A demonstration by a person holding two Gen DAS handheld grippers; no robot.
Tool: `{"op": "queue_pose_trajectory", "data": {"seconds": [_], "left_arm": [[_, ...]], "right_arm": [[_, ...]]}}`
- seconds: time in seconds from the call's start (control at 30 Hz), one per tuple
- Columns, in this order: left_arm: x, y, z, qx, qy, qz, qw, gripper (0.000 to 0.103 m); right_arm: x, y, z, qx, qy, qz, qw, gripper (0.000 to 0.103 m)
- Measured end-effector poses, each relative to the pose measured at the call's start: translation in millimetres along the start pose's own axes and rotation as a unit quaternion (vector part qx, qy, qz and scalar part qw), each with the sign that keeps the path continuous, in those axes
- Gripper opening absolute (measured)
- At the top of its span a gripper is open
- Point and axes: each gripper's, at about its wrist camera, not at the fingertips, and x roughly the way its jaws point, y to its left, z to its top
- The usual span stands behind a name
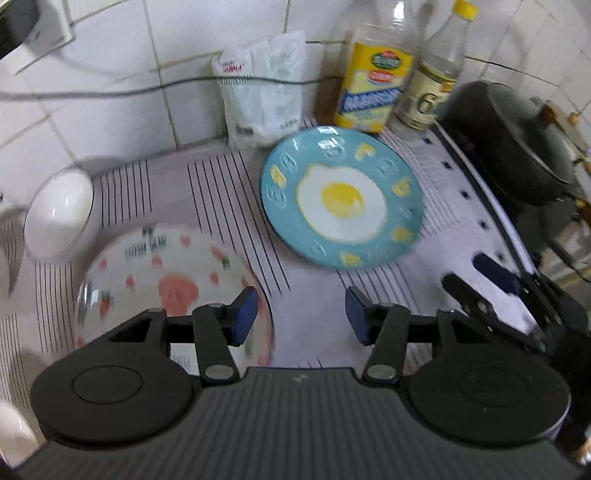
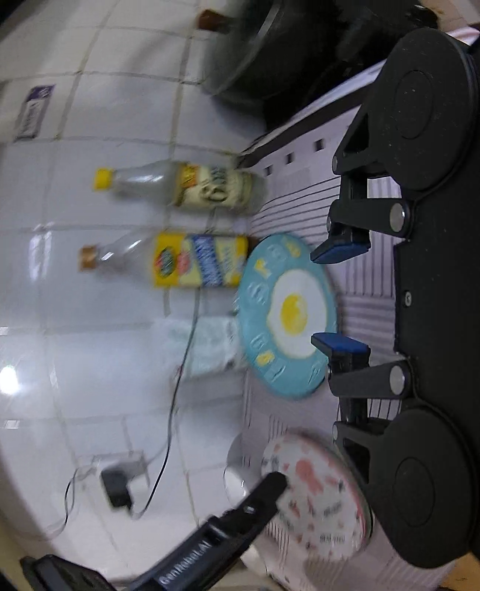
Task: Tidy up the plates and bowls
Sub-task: 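Move both grippers to the blue Egg plate and grip its rim, then lift the blue Egg plate with both grippers and carry it over the plate stack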
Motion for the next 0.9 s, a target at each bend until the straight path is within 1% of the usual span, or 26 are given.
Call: {"op": "queue_pose_trajectory", "data": {"seconds": [0.07,0.13,0.17,0.2,0.23,0.27,0.33,0.37,0.43,0.5,0.57,0.73,0.77,0.8,0.83,0.87,0.9], "left_arm": [[18.4,1.1,10.5,0.007,-0.004,0.017,0.9998,0.055],[39.1,2.8,21.6,0.013,-0.023,0.024,0.9994,0.058],[48.4,4.3,27.2,0.015,-0.035,0.026,0.9989,0.058],[59.5,6.7,32.9,0.017,-0.047,0.032,0.9982,0.058],[72.8,10.5,39.7,0.018,-0.05,0.046,0.9975,0.058],[83.3,14.1,44.9,0.019,-0.047,0.052,0.9974,0.058],[97.9,23.3,53.1,0.006,-0.04,0.037,0.9985,0.058],[103.1,25.2,55.9,0.008,-0.038,0.034,0.9987,0.058],[114.7,24.9,60.1,0.027,-0.032,0.037,0.9984,0.058],[122.0,23.7,59.8,0.034,-0.023,0.038,0.9984,0.058],[126.6,23.3,59.2,0.032,-0.023,0.029,0.9988,0.058],[139.7,23.9,61.1,0.023,-0.015,0.026,0.9993,0.058],[140.2,24.5,61.3,0.02,-0.017,0.021,0.9994,0.054],[140.7,25.3,62.0,0.018,-0.018,0.014,0.9996,0.046],[140.8,25.9,62.4,0.016,-0.016,0.003,0.9997,0.042],[140.8,25.9,63.0,0.015,-0.011,-0.006,0.9998,0.033],[139.7,24.8,64.1,0.013,-0.004,-0.014,0.9998,0.028]], "right_arm": [[16.2,-4.0,-5.6,0.012,0.002,-0.008,1.0,0.047],[34.4,-6.3,-9.9,0.021,0.001,-0.02,1.0,0.05],[45.3,-8.6,-11.1,0.031,0.004,-0.027,0.999,0.05],[53.4,-10.9,-12.2,0.041,0.009,-0.031,0.999,0.05],[62.7,-14.2,-12.3,0.054,0.016,-0.034,0.998,0.05],[68.5,-17.4,-12.2,0.068,0.024,-0.035,0.997,0.05],[76.9,-28.2,-9.6,0.11,0.026,-0.018,0.993,0.05],[80.5,-32.8,-9.2,0.129,0.028,-0.009,0.991,0.05],[87.8,-38.1,-9.5,0.155,0.039,-0.002,0.987,0.05],[94.6,-42.3,-10.5,0.171,0.044,-0.001,0.984,0.05],[100.3,-44.7,-10.6,0.18,0.044,0.0,0.983,0.05],[108.7,-49.7,-8.6,0.198,0.046,0.001,0.979,0.05],[111.6,-50.3,-7.3,0.2,0.048,0.002,0.979,0.05],[114.1,-50.7,-6.2,0.199,0.05,0.001,0.979,0.05],[116.2,-51.9,-5.2,0.198,0.052,-0.001,0.979,0.049],[118.6,-53.0,-4.5,0.199,0.054,-0.001,0.978,0.045],[120.5,-54.7,-3.9,0.203,0.056,0.002,0.978,0.041]]}}
